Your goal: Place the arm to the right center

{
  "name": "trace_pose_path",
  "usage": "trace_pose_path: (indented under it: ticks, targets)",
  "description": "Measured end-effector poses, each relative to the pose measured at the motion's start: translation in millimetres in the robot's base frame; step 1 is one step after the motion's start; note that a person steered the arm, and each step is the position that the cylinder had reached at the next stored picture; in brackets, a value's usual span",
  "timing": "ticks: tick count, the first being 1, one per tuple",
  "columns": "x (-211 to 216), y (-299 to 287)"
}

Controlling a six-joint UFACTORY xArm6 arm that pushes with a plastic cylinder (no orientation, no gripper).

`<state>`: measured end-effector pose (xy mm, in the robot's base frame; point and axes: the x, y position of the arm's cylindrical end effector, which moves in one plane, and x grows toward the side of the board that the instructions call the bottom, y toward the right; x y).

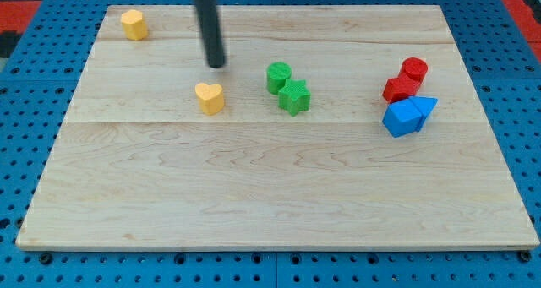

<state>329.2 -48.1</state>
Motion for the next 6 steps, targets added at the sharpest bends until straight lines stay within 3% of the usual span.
trace_pose_path:
  ticks: [2, 4, 5, 6]
  targets:
    - [-57, 189]
    - [-49, 341]
    - [26, 347]
    - [64, 300]
